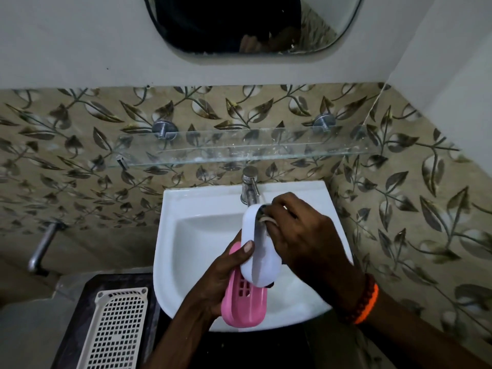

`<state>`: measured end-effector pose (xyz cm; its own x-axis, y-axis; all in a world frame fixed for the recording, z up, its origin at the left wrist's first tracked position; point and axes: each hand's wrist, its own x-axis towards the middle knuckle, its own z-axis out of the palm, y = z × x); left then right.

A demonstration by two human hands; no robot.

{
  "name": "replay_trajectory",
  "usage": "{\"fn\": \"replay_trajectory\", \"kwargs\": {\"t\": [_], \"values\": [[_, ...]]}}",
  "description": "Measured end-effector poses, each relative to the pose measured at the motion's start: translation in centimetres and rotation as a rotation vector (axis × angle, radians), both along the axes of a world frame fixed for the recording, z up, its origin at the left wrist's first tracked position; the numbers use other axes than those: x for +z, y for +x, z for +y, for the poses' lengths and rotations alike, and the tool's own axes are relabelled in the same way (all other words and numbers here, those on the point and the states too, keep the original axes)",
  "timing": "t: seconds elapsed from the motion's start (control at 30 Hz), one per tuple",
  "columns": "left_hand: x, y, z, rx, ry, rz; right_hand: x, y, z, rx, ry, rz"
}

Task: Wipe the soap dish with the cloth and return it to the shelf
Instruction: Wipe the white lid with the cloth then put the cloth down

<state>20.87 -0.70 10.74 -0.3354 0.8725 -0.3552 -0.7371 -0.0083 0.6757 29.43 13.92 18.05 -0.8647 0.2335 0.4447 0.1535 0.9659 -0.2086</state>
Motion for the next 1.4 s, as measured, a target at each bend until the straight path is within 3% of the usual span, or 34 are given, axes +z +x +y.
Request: {"fn": "replay_trajectory", "kwargs": {"t": [0.17,0.3,0.47,0.63,0.77,0.87,1.0,1.07,1.17,1.23,1.33,1.4], "values": [[0.2,-0.8,0.1,0.032,0.057,-0.168,-1.7,1.8,-3.3,0.04,-0.505,-0.157],[-0.3,-0.1,0.2,0.04,0.083,-0.29,-1.3,1.8,-2.7,0.143,-0.729,-0.196],[-0.2,-0.5,0.0,0.078,0.078,-0.377,-2.3,0.6,-3.4,0.232,-0.541,-0.041],[-1.9,0.1,0.0,0.16,-0.161,-0.079,-2.9,0.0,-2.4,0.038,-0.205,0.029],[-1.6,0.0,0.3,0.137,-0.221,0.07,-3.4,-0.7,-3.8,-0.23,-0.166,-0.277],[-0.8,0.3,0.6,0.126,-0.115,0.13,-2.8,-0.4,-2.7,-0.148,-0.425,-0.46],[-0.5,-0.1,0.6,0.136,0.049,0.196,-1.1,1.3,-1.4,0.047,-1.11,-0.441],[-0.1,-0.8,0.7,0.097,0.065,0.265,-0.9,1.7,-0.7,-0.002,-1.379,-0.264],[-0.2,-1.3,0.8,0.052,0.025,0.263,-0.8,2.7,0.8,-0.085,-1.827,0.149],[-0.1,-1.1,0.9,0.026,0.008,0.246,-1.1,3.4,1.3,-0.058,-1.87,0.289],[0.6,-0.7,1.7,-0.012,0.013,0.312,-1.0,3.7,0.8,-0.078,-1.664,0.251],[1.2,-0.3,2.1,-0.014,-0.011,0.355,-1.2,3.8,0.6,-0.084,-1.712,0.243]]}}
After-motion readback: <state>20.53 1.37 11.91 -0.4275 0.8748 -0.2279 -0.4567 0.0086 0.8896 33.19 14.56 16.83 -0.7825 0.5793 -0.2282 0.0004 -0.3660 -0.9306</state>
